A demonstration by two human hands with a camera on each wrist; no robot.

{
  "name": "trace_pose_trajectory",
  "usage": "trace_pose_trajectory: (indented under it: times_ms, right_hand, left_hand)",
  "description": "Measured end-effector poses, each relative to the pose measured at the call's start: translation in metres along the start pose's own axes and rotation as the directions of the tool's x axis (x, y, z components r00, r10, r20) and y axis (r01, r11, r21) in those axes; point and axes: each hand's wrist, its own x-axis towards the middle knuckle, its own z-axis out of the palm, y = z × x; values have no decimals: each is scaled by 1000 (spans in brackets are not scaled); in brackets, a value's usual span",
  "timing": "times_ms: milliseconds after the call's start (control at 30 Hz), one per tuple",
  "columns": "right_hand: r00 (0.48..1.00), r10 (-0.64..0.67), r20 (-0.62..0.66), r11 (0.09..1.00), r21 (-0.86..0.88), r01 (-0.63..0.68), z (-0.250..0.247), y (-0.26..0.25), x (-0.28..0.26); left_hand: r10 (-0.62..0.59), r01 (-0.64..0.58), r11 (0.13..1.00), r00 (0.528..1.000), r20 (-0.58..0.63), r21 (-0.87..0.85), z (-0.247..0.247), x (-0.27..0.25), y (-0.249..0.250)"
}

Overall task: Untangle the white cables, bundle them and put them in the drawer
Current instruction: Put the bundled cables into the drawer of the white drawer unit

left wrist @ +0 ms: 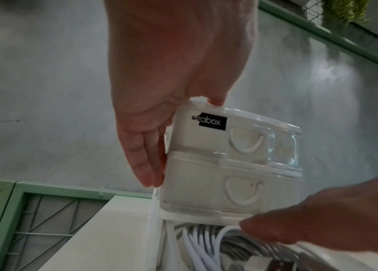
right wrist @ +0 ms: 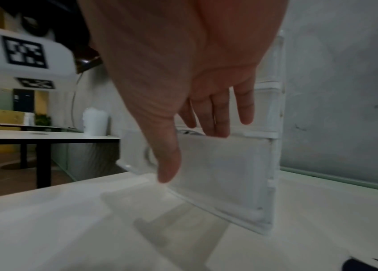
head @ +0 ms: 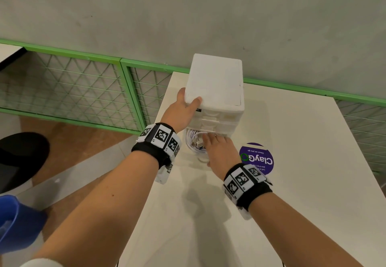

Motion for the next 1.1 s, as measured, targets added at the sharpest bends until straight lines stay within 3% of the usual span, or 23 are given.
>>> trace_pose_trajectory:
  times_ms: [200,367,567,667,767,833,933,1033,1100]
  right_hand:
    - [988,-127,90,982,154,112,11,-8,3]
    - [989,-118,86,961,261,92,17,-6,14]
    - [991,-102,89,971,225,79,18,5,37]
    - [988,-109,-105,959,251,133,22,4,30]
    - [903,-68,-424,958,227,178,32,8,16]
    - [863,13,-504,958,252,133,35,14,8]
    - [874,174,-454,948,319,-24,26,21,7]
    - [919,329,-218,871,445,-207,12,21,16]
    - [927,353,-127,859,437,-267,11,21,22]
  left_hand:
    - [9,-8,1000,1000,-16,28,0,-3,2]
    - [4,-4,999,1000,-1,42,-2,-6,3]
    - [1,-2,999,1000,26,38,-4,-6,1]
    - [-4,3,999,1000,16,45,-3,-7,2]
    - [-4,3,999,1000,11,45,-2,-6,1]
    - [-1,0,999,1000,11,45,-1,-5,0]
    - [2,-3,999,1000,20,38,-1,-3,-2]
    - [4,-5,999,1000,24,40,-2,-4,-1]
    - [1,-2,999,1000,27,45,-2,-5,-1]
